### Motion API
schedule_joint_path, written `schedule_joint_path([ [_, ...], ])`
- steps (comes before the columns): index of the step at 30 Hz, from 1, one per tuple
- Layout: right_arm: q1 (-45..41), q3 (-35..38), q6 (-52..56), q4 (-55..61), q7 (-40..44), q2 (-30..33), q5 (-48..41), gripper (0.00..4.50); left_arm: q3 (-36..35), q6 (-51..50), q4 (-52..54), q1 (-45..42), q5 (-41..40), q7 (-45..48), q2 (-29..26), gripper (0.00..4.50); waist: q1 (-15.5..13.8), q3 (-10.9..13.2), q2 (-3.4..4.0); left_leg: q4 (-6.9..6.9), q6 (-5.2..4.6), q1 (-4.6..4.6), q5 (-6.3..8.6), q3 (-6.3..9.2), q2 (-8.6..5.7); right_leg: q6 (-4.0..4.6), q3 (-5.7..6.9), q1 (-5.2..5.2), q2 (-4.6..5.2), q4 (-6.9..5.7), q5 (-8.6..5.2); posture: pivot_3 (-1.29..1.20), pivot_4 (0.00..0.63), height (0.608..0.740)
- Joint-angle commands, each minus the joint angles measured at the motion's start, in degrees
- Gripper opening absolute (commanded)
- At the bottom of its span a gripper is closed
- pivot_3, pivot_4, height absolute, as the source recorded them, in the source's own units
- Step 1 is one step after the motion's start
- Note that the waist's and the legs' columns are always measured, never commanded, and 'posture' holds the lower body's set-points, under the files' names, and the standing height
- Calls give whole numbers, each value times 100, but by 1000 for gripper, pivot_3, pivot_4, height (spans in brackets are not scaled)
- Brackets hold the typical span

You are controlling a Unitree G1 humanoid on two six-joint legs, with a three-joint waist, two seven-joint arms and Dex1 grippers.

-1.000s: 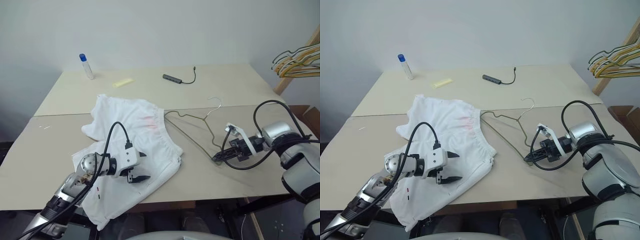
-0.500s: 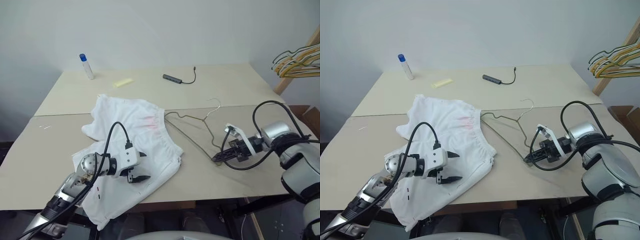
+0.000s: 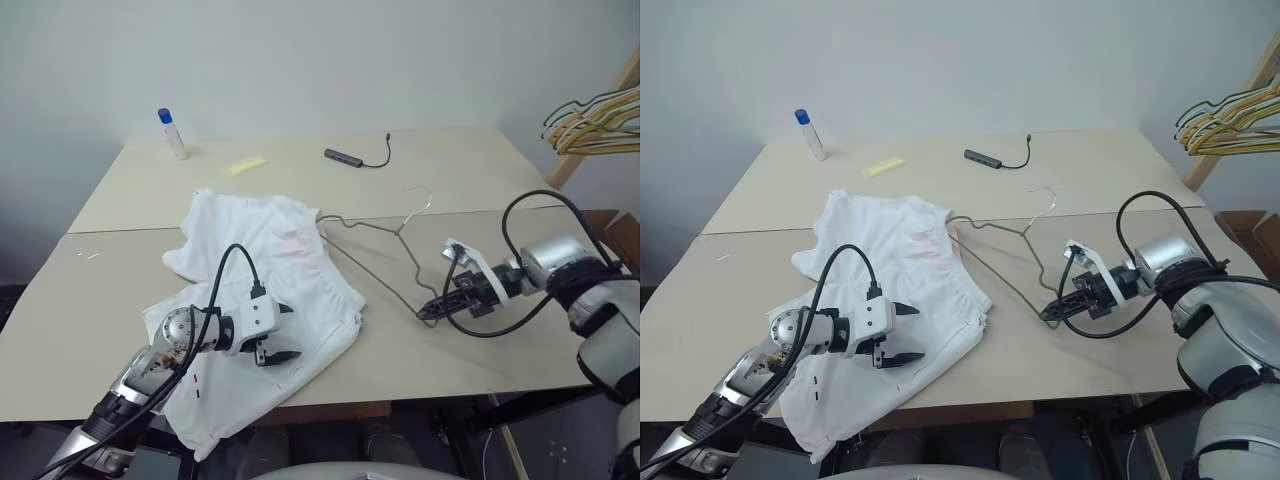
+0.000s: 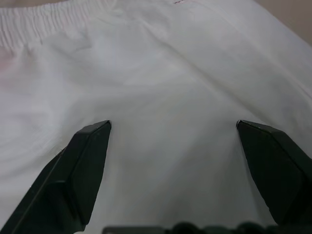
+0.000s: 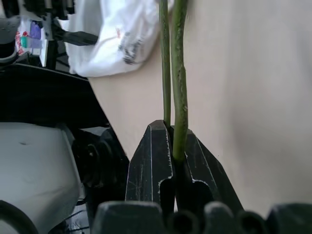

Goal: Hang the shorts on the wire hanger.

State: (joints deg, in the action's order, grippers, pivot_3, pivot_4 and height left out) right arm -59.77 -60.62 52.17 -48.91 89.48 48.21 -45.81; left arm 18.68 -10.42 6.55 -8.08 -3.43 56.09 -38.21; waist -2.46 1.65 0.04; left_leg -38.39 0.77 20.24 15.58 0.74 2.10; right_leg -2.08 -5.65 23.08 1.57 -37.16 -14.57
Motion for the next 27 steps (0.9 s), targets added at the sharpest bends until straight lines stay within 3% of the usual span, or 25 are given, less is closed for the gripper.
schedule_joint_path([
  [1, -315, -251, 77, -105, 302, -275, -31, 0, 254, -97, -202, 117, 325, -31, -12, 4473, -1, 0, -1, 0, 0, 0, 0, 0, 0, 0, 0, 0, 0, 0, 0, 144, 0, 740],
  [8, -573, -352, -224, -986, 302, -931, 450, 0, 256, -125, -143, 184, 340, -121, -13, 4473, -71, 0, -1, 0, 0, 5, 0, 0, -1, 1, 1, 3, 1, 0, 1, 169, 0, 740],
  [20, -1048, 492, -521, -2025, 302, -1805, 1510, 0, 250, -98, -202, 187, 362, -185, -26, 4473, -123, -2, 2, 0, 0, 5, 0, 1, -1, 1, 2, 5, -1, -2, 1, 169, 0, 740],
  [27, -1250, 1917, -657, -2739, 198, -2150, 2367, 0, 283, -116, -168, 214, 385, -246, 30, 4473, -142, -3, 2, 0, 0, 4, 0, 1, -1, 0, 3, 4, -1, -4, 1, 181, 0, 740],
])
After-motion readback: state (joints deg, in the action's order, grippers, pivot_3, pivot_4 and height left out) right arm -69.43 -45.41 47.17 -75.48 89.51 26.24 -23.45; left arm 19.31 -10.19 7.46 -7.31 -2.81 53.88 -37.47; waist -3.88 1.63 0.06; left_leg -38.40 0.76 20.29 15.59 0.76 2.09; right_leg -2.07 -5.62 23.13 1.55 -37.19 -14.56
